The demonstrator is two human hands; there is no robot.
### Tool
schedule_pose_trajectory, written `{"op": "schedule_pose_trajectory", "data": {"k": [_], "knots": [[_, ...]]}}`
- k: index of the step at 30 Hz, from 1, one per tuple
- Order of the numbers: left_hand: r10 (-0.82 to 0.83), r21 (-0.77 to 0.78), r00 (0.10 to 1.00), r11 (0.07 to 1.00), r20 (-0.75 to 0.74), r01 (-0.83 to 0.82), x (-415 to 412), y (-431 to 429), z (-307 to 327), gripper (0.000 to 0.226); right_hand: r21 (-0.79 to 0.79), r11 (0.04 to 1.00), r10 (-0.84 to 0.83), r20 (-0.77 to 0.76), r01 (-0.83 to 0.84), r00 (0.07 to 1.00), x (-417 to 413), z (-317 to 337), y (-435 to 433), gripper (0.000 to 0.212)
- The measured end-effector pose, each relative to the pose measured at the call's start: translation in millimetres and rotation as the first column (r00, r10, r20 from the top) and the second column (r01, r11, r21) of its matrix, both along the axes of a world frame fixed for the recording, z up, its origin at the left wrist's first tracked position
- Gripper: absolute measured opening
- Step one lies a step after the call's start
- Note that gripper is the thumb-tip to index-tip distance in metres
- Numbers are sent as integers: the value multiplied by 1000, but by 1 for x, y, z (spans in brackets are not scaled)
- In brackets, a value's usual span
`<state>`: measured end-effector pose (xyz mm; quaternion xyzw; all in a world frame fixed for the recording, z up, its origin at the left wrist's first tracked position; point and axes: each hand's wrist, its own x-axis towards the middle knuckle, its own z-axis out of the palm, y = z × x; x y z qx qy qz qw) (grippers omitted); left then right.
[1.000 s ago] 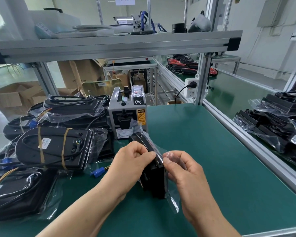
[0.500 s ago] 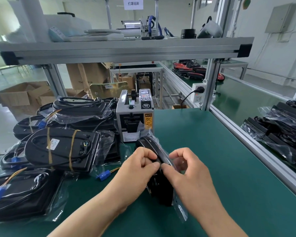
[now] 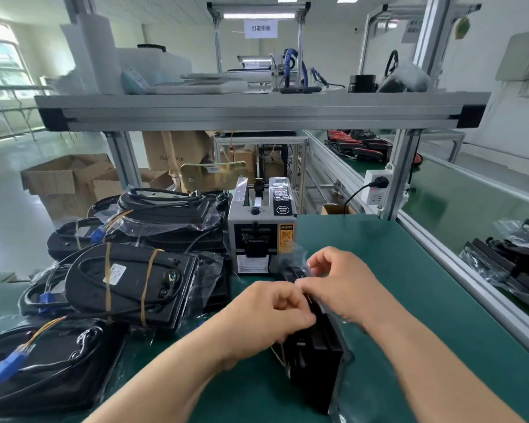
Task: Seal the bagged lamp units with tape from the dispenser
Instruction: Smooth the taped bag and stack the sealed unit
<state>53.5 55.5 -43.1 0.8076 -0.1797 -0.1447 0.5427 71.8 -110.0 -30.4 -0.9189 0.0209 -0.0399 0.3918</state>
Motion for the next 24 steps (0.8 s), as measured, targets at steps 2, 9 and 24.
{"op": "schedule_pose_trajectory", "data": {"k": [2, 9, 24], "knots": [[290, -198, 950, 931, -114, -307, 27, 3, -3, 16, -8, 999, -36, 42, 37, 998, -1, -10, -2, 21], [519, -282, 577, 539, -630, -794, 119, 6, -13, 14, 127, 987, -106, 44, 100, 993, -12, -19, -19, 27], [591, -423, 552, 357, -588, -833, 115, -14, -9, 18, 336, 938, -106, 51, 83, 993, -22, -27, -16, 30]]}}
